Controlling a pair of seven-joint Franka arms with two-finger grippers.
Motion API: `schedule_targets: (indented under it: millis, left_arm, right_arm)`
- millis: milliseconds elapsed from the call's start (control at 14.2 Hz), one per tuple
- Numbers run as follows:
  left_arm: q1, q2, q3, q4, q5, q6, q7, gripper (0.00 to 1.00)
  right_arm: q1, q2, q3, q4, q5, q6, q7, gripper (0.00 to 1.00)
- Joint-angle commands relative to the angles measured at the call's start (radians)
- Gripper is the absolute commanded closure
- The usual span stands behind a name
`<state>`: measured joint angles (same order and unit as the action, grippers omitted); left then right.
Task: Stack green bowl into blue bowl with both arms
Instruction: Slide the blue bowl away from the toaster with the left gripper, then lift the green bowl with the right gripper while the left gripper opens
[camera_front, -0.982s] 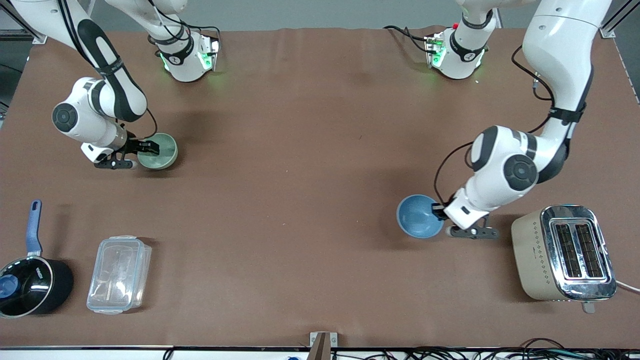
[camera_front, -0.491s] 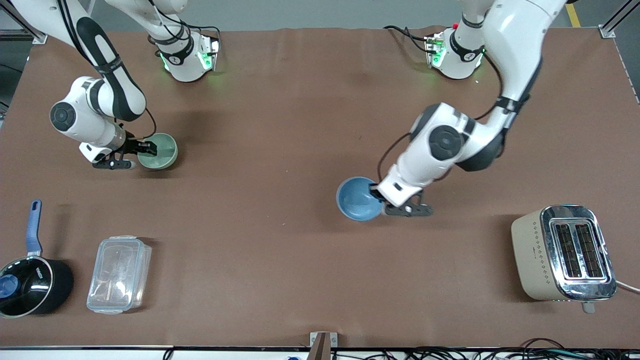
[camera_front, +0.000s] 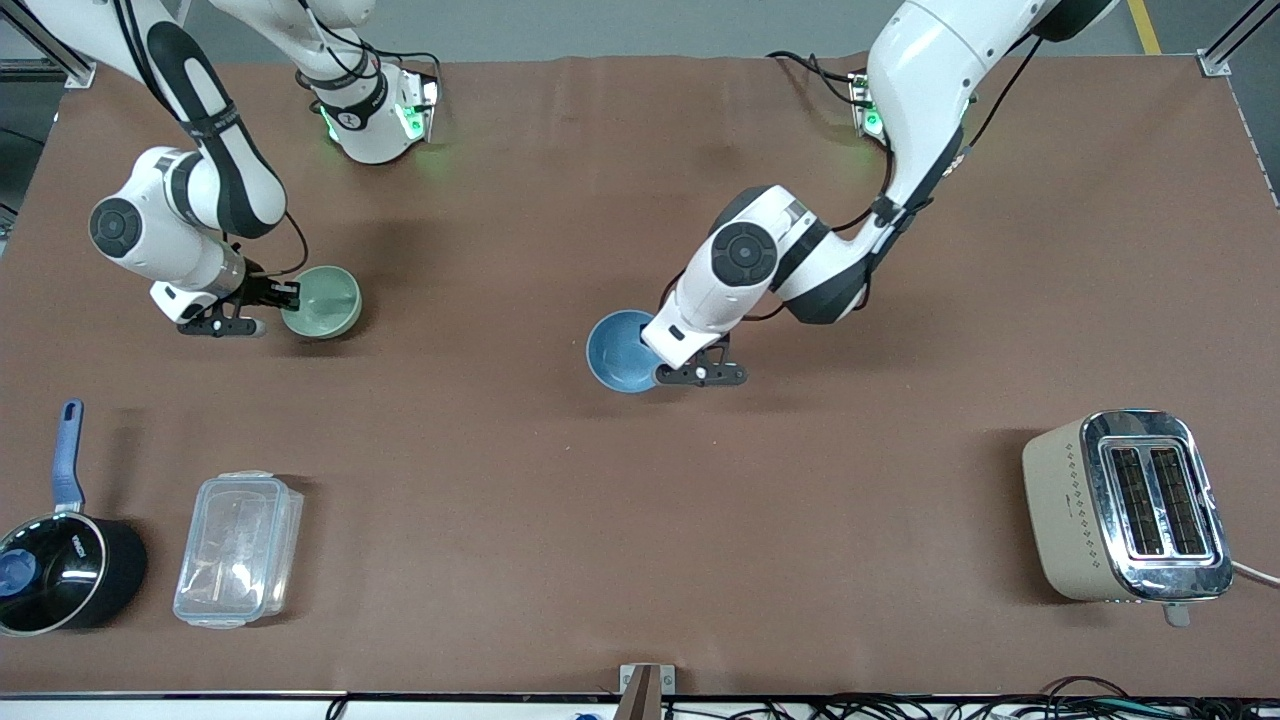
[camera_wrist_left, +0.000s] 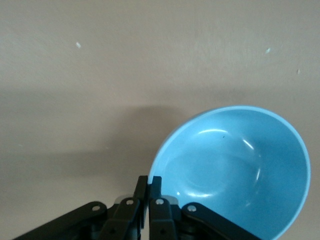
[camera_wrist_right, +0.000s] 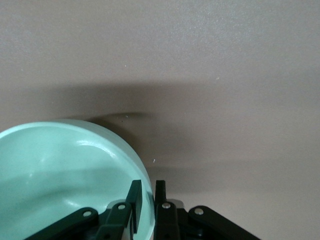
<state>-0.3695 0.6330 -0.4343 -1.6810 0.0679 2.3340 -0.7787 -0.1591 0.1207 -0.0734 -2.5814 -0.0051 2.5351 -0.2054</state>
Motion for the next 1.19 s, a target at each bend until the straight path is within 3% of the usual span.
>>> schedule_targets:
  millis: [0, 211, 351, 632, 772, 842, 912, 1123]
  left_arm:
    - [-0.026, 0.040, 0.008, 0.032, 0.021, 0.004, -0.037, 0.99]
    - [-0.048, 0.073, 0.009, 0.032, 0.021, 0.048, -0.042, 0.99]
    - [-0.058, 0.088, 0.011, 0.032, 0.021, 0.074, -0.047, 0.99]
    - [-0.127, 0.096, 0.081, 0.035, 0.020, 0.076, -0.051, 0.96]
    - [-0.144, 0.103, 0.094, 0.049, 0.018, 0.076, -0.059, 0.77]
    - [-0.144, 0.103, 0.095, 0.050, 0.018, 0.076, -0.077, 0.48]
    - [-0.144, 0.097, 0.097, 0.052, 0.021, 0.074, -0.091, 0.00]
    - [-0.125, 0.036, 0.108, 0.053, 0.029, 0.030, -0.088, 0.00]
  right_arm:
    - [0.000, -0.033, 0.004, -0.014, -0.001, -0.010, -0.008, 0.99]
    - [0.003, -0.088, 0.006, -0.005, -0.001, -0.065, -0.005, 1.00]
    - [0.013, -0.150, 0.006, 0.053, -0.001, -0.201, -0.003, 1.00]
    - [0.021, -0.196, 0.006, 0.287, 0.001, -0.531, -0.003, 1.00]
    - [0.053, -0.193, 0.006, 0.425, 0.004, -0.664, 0.004, 1.00]
    - [0.070, -0.191, 0.004, 0.482, 0.004, -0.706, 0.006, 1.00]
    - [0.085, -0.188, 0.004, 0.530, 0.007, -0.729, 0.006, 1.00]
    - [0.148, -0.185, 0.004, 0.616, 0.028, -0.757, 0.059, 1.00]
